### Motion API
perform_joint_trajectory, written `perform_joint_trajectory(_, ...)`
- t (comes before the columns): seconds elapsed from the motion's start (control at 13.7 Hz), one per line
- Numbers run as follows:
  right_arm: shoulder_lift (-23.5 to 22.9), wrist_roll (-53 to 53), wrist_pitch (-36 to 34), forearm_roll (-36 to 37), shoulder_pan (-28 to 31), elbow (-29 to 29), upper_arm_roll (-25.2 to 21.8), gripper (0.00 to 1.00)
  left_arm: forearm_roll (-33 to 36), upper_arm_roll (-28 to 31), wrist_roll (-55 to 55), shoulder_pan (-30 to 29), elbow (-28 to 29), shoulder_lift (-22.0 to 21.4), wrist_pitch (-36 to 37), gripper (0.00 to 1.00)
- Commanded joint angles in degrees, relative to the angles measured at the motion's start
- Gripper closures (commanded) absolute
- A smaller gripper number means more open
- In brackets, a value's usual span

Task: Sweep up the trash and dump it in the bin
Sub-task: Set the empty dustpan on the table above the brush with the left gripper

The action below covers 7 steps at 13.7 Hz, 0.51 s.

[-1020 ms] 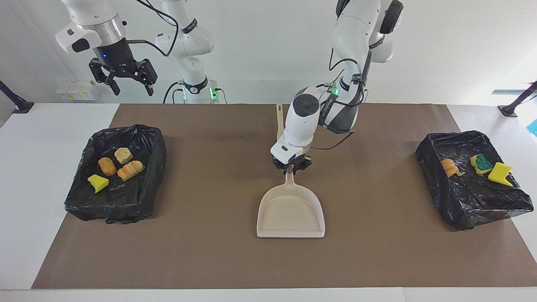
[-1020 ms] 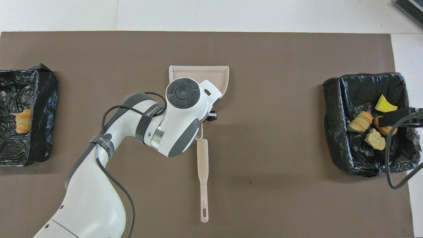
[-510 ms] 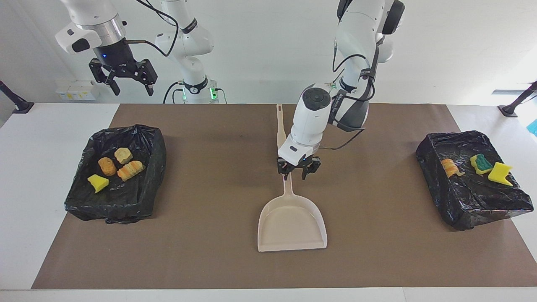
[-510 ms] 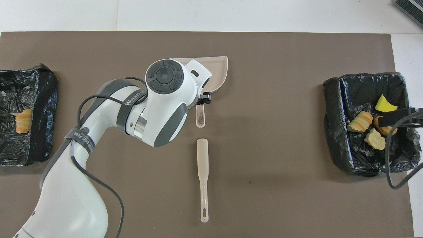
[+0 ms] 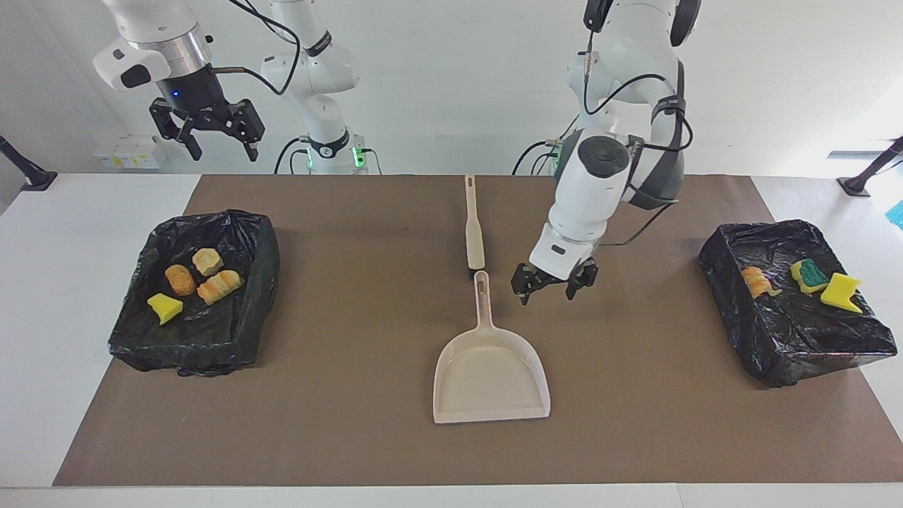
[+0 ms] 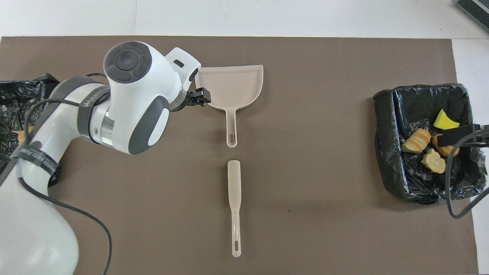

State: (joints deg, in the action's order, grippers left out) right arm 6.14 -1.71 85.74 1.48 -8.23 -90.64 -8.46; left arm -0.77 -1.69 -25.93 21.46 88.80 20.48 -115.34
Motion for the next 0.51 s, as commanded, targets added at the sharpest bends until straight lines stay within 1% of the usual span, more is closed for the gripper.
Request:
perform_joint_trajectory(0.0,0.98,1.01,-0.22,-0.77,-0.21,-0.86,-0.42,0.00,0.42,-0.60,8.66,-5.00,0.76,-3.42,3.71,0.00)
perform_joint_trajectory(0.44,0.98,1.01,-0.22,-0.77,-0.21,-0.86,-0.42,0.00,-0.20,-0.69,30.46,-16.16,1.02,-8.96,11.71,0.00)
